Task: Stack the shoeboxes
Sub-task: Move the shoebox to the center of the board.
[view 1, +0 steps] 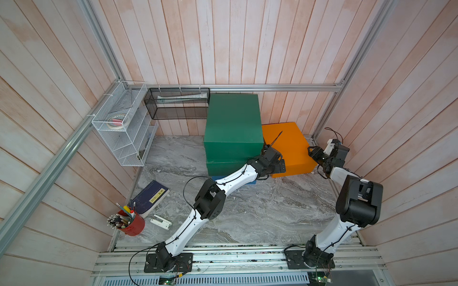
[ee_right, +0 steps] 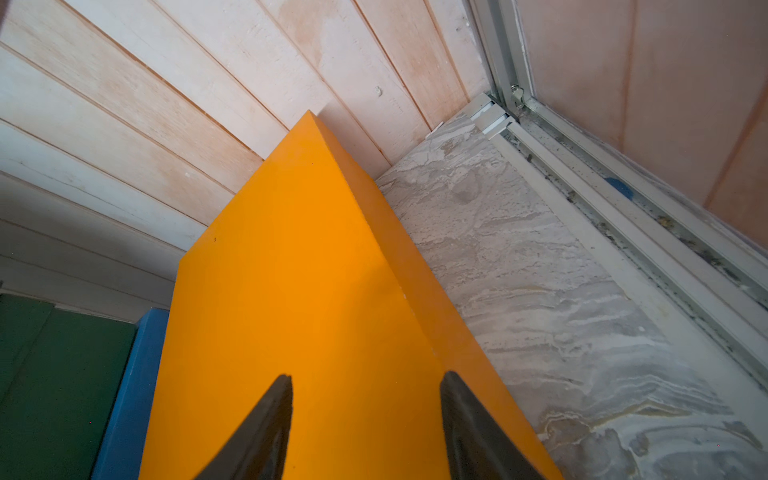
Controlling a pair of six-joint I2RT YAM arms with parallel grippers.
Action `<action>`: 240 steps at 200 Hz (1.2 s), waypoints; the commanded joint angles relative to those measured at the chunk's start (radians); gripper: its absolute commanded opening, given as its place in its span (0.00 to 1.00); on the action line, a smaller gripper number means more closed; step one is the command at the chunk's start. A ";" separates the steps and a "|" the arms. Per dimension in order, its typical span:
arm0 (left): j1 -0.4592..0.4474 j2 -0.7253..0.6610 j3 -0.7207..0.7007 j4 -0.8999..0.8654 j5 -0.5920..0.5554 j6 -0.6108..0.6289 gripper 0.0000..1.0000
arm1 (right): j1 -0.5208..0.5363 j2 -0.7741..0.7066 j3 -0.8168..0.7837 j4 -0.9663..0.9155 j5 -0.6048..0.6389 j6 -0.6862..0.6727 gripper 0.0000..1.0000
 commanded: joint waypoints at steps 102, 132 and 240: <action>-0.007 -0.047 -0.070 0.032 0.022 -0.008 1.00 | -0.060 -0.063 0.015 -0.135 0.083 -0.007 0.60; -0.005 -0.050 -0.072 0.040 0.029 -0.011 1.00 | -0.115 0.027 0.120 -0.171 0.065 -0.027 0.67; 0.012 -0.041 -0.071 0.068 0.112 -0.026 1.00 | -0.091 0.106 0.004 -0.012 -0.227 0.015 0.61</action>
